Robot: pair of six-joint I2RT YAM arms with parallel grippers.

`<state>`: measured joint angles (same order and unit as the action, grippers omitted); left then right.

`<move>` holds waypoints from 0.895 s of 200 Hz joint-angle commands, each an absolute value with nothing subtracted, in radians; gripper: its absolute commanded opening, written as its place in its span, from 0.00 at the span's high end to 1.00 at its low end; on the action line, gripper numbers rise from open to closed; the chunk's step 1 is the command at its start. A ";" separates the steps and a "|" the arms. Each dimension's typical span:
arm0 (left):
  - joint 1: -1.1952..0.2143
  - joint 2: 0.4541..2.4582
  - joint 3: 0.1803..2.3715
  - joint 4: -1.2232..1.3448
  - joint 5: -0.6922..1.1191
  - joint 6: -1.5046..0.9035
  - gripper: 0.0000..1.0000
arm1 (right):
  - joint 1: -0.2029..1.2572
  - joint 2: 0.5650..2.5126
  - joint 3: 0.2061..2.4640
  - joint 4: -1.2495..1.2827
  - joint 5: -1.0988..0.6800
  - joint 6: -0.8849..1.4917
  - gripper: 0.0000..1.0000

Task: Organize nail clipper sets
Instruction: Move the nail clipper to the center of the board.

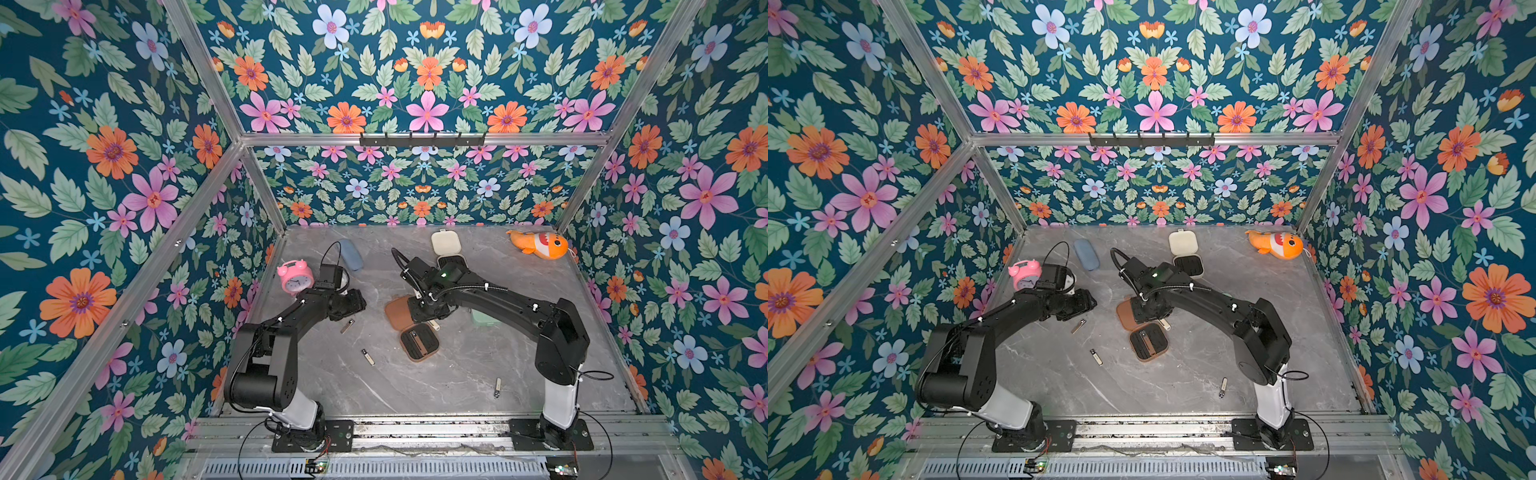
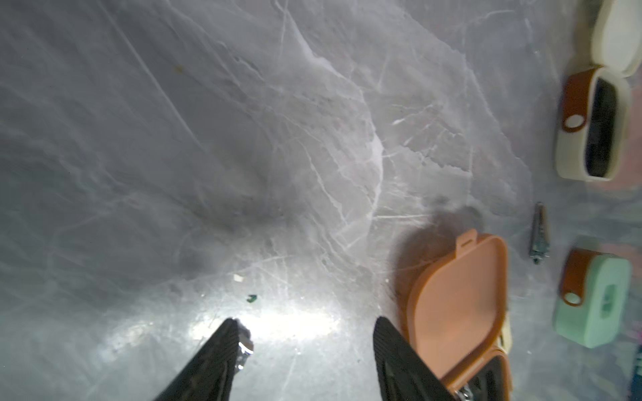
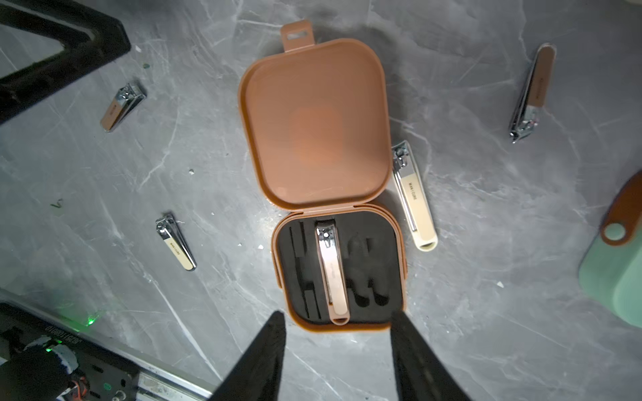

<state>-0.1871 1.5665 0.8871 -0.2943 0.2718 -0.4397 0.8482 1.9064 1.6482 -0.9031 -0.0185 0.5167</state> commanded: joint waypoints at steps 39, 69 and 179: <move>-0.208 1.637 0.871 -0.342 0.082 -0.371 0.34 | 0.839 1.844 1.542 -0.817 -0.083 0.498 0.49; -0.231 1.618 0.825 -0.344 0.112 -0.379 0.36 | 0.819 1.800 1.468 -0.774 -0.098 0.505 0.48; -0.275 1.587 0.793 -0.355 0.191 -0.439 0.46 | 0.518 1.874 1.458 -0.711 -0.084 0.515 0.39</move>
